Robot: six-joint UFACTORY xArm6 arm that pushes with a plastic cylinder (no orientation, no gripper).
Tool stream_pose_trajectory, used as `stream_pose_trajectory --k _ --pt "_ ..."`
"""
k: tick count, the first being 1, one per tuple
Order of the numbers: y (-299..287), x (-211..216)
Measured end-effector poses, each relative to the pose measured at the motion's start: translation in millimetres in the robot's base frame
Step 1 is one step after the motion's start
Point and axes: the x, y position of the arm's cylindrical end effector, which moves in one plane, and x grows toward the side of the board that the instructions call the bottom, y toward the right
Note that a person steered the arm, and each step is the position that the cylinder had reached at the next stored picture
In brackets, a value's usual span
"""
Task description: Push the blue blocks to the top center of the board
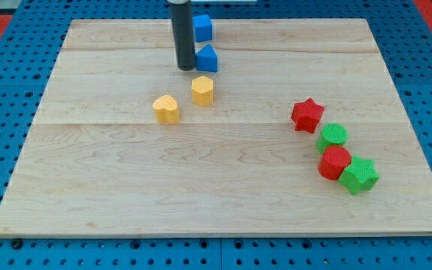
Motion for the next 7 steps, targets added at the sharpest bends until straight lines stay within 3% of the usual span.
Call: stream_pose_trajectory --k 1,2,3,4,5,6,7 --pt "3.0 11.1" --pt "12.9 -29.3" --pt "12.9 -35.5" --pt "7.8 18.0" --pt "43.6 14.4" --pt "59.9 -15.5" --pt "26.9 -36.4"
